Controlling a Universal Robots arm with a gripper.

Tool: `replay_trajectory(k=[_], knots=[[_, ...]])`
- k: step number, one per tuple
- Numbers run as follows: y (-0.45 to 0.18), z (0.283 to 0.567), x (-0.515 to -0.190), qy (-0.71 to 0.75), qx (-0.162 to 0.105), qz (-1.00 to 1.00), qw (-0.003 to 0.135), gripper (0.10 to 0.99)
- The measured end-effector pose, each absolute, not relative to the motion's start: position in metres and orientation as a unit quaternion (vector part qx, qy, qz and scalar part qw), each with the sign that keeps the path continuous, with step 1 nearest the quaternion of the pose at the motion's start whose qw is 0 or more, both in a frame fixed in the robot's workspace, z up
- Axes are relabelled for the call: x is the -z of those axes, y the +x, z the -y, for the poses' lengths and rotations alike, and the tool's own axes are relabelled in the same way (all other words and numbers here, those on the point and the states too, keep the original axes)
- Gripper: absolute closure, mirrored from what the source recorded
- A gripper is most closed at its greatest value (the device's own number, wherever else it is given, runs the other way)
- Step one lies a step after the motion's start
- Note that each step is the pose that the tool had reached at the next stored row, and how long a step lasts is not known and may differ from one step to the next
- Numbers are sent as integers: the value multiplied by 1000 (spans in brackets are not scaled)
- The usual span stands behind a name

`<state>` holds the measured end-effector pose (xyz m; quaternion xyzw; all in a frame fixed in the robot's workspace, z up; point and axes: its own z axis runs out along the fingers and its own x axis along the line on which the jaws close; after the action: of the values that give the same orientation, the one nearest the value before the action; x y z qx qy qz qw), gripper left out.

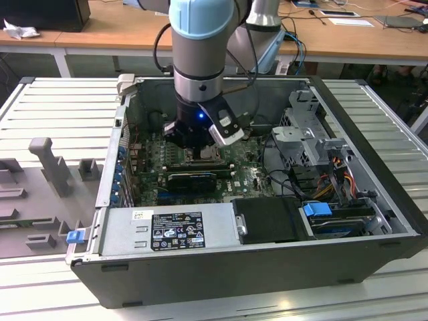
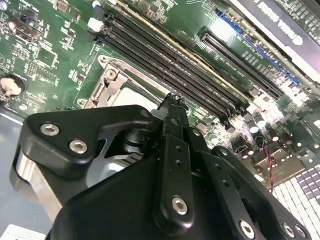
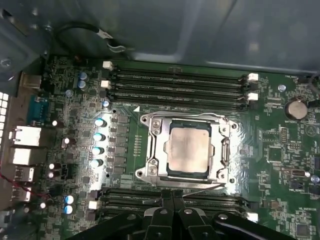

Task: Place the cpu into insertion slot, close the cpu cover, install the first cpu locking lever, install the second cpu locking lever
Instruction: 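Install the second cpu locking lever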

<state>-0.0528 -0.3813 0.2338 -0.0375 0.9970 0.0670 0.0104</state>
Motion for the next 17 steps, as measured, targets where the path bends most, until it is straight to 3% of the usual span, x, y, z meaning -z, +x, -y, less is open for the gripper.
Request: replay_trajectory(k=[5,17], knots=[[-53,381,-218,-45,-68,-997,10,980],[-69,393,-216,-61,-102,-993,10,980]])
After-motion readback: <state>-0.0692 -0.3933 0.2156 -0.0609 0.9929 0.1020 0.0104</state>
